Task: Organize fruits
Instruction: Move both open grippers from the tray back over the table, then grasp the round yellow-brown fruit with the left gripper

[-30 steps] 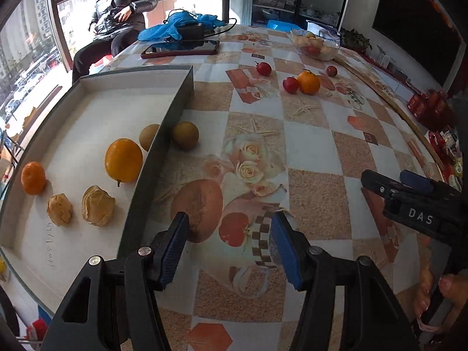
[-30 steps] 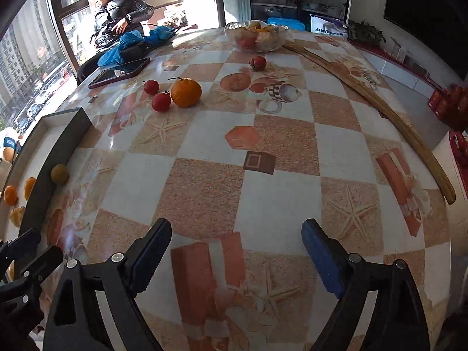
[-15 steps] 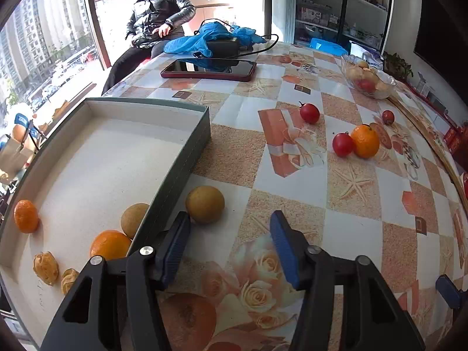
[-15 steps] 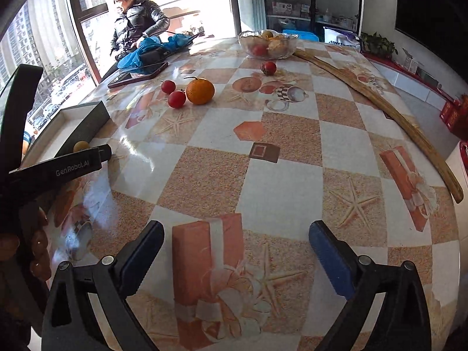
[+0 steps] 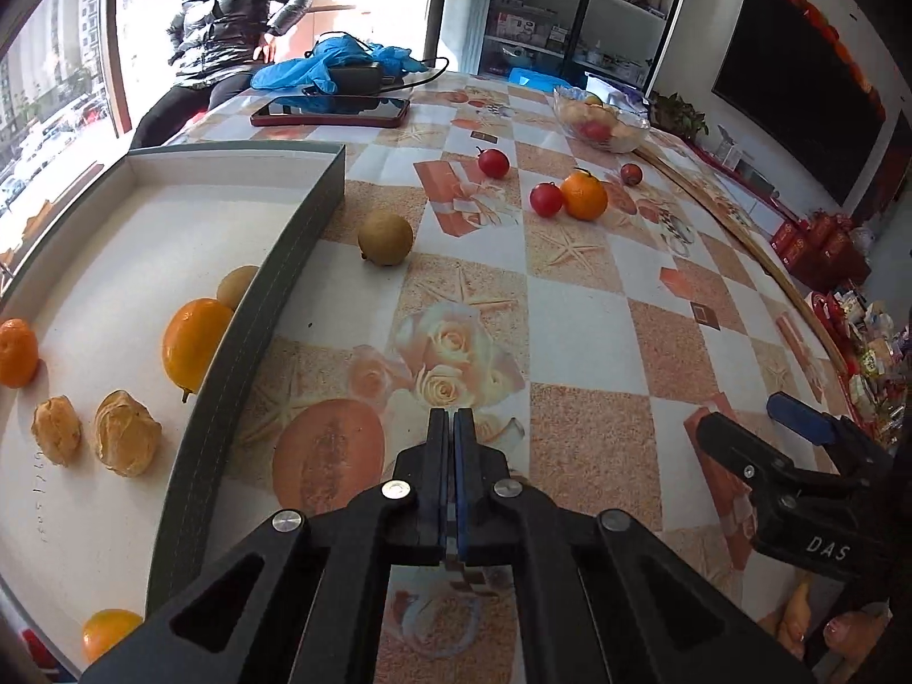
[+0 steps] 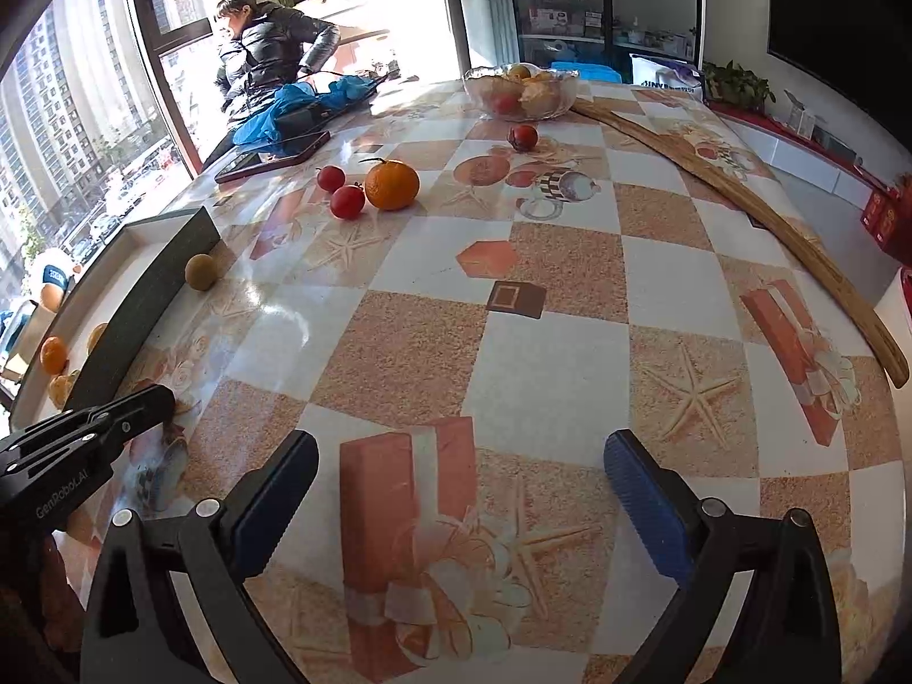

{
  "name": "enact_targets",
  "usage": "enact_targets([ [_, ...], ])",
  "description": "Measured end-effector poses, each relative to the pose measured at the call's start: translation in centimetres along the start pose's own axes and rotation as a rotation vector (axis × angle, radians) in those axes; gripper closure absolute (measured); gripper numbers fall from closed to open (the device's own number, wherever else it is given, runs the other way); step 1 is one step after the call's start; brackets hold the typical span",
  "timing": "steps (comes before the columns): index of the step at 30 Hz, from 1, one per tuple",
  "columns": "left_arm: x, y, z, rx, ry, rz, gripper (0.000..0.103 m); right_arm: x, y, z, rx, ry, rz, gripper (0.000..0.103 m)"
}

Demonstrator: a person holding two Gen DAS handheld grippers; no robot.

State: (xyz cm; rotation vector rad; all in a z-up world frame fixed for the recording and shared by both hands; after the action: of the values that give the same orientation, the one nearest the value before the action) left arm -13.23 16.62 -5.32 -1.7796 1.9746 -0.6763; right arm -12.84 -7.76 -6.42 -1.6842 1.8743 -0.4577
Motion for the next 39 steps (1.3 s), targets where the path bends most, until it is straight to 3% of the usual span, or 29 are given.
enact_targets([
  [6,-1.0,-1.9,0.7,-0.02,-0.085,0.017,0.096,-0.1,0.0,0.1,-0.004,0.012,-0.009,0.001],
  [10,-2.1,-3.9,2.2,-0.032,-0.111,-0.016,0.049,-0.1,0.0,0.2,-0.003,0.015,-0.011,0.001],
  [14,-2.9,-5.4,3.9,-0.05,-0.14,-0.057,0.038,-0.1,0.0,0.2,-0.003,0.014,-0.011,0.001],
  [17,-3.3,-6.5,4.8,-0.042,-0.202,-0.062,0.03,-0.1,0.0,0.2,-0.003,0.013,-0.01,0.001],
  [21,-3.6,-8.2,6.2,-0.038,-0.221,-0.091,0.025,-0.1,0.0,0.1,-0.001,0.002,-0.002,0.001],
  [23,-3.9,-9.0,6.8,-0.032,-0.233,-0.101,0.028,-0.1,-0.1,0.1,0.0,-0.004,0.003,0.001],
  [24,-3.9,-9.2,7.0,-0.033,-0.226,-0.109,0.036,0.0,-0.1,0.0,0.0,-0.008,0.005,0.001],
  [27,-3.6,-9.1,6.7,-0.031,-0.214,-0.065,0.066,0.1,-0.1,-0.1,0.003,-0.023,0.016,0.001],
  [28,-3.4,-8.8,6.5,-0.029,-0.18,-0.046,0.092,0.1,-0.1,-0.1,0.003,-0.025,0.018,0.001],
  [29,-3.0,-8.3,6.4,-0.041,-0.109,-0.051,0.103,0.1,-0.1,-0.1,0.004,-0.025,0.019,0.001],
  [33,-2.0,-6.4,4.9,-0.017,-0.044,-0.015,0.103,0.0,-0.1,0.0,0.004,-0.021,0.016,0.001],
  [36,-1.2,-5.7,4.2,-0.02,-0.074,0.046,0.103,0.1,-0.2,-0.1,0.004,-0.029,0.022,0.001],
  [38,-1.5,-5.9,3.9,-0.036,-0.077,0.036,0.103,0.1,-0.2,-0.1,0.004,-0.029,0.022,0.001],
  [39,-1.8,-6.4,3.4,-0.037,-0.043,0.004,0.103,0.1,-0.2,-0.1,0.004,-0.028,0.021,0.001],
])
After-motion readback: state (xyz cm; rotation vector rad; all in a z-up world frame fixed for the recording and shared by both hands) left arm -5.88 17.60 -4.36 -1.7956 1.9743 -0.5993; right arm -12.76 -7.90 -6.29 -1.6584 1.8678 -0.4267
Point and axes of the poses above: each gripper's, at about its wrist camera, not at the fingertips, and z roughly the way its jaws point, x to its right, y to its underside, the point moved 7 cm from there along z, roughly the way its jaws point, and after that the axes turned 13 degrees about z, right-handed, at the moved point
